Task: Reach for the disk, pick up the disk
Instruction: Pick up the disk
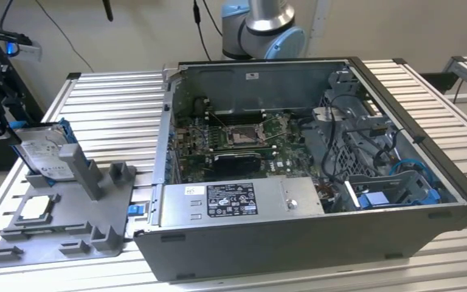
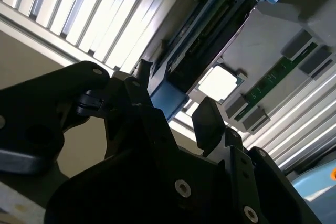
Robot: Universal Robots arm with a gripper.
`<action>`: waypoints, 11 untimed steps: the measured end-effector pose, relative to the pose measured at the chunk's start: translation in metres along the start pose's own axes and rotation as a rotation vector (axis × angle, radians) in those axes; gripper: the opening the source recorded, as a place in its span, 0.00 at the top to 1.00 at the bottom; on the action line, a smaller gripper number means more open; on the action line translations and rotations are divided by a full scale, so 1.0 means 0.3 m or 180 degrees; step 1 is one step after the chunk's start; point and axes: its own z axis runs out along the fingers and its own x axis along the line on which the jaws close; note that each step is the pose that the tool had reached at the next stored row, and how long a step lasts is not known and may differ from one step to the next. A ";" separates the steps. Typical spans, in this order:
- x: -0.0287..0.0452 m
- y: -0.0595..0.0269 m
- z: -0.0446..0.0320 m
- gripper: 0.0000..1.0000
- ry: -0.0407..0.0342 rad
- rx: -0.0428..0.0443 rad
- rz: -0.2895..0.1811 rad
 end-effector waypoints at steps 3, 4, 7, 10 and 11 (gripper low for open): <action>0.000 0.000 0.000 0.00 0.0000 0.0001 0.0000; 0.000 0.000 0.002 0.00 -0.0001 0.0001 0.0000; 0.000 0.000 0.012 0.00 0.0000 0.0001 0.0000; 0.001 0.000 0.029 0.00 -0.0003 0.0001 0.0000; 0.001 0.000 0.034 0.00 -0.0003 0.0001 0.0000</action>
